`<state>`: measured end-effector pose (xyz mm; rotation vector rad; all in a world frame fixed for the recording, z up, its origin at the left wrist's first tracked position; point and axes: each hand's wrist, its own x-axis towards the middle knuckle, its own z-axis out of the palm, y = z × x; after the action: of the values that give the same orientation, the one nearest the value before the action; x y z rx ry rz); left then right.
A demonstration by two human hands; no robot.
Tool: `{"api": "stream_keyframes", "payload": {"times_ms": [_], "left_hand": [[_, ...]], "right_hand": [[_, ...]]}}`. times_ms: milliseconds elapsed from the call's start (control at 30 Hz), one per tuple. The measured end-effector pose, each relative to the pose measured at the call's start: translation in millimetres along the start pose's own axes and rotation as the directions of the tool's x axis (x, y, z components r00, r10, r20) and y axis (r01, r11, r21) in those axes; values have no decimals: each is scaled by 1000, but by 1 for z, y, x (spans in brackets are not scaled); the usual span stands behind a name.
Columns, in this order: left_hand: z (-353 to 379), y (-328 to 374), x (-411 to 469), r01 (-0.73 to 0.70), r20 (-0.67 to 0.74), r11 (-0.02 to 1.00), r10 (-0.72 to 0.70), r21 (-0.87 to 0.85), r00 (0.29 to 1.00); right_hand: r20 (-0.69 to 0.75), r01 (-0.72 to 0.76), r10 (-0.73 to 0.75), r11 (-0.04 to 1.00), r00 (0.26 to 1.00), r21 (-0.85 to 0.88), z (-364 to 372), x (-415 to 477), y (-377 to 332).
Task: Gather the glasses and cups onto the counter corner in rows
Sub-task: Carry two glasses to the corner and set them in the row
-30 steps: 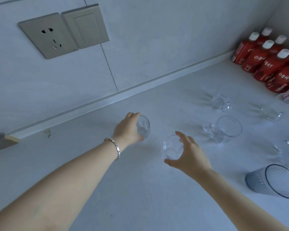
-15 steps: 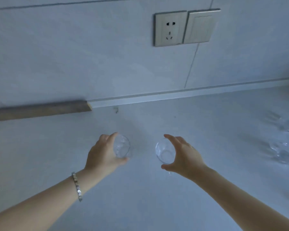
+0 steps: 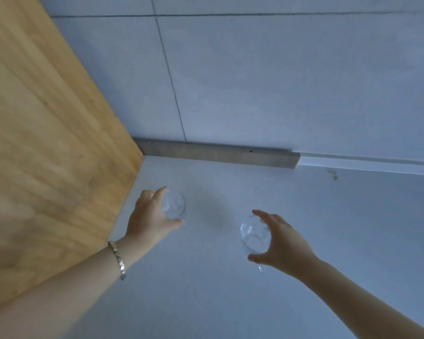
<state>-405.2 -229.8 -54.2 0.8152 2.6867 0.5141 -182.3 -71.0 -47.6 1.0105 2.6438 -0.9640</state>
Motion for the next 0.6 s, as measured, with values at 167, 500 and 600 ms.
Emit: {"api": "stream_keyframes", "payload": {"times_ms": [167, 500, 600], "left_hand": [[-25, -46, 83, 43, -77, 999, -43, -9, 996], [-18, -54, 183, 101, -84, 988, -111, -114, 990], [-15, -55, 190, 117, -104, 986, -129, -117, 986]], "right_hand": [[-1, 25, -25, 1000, 1000, 4, 24, 45, -58], [-83, -88, 100, 987, 992, 138, 47, 157, -119], [-114, -93, 114, 980, 987, 175, 51, 204, -137]]}}
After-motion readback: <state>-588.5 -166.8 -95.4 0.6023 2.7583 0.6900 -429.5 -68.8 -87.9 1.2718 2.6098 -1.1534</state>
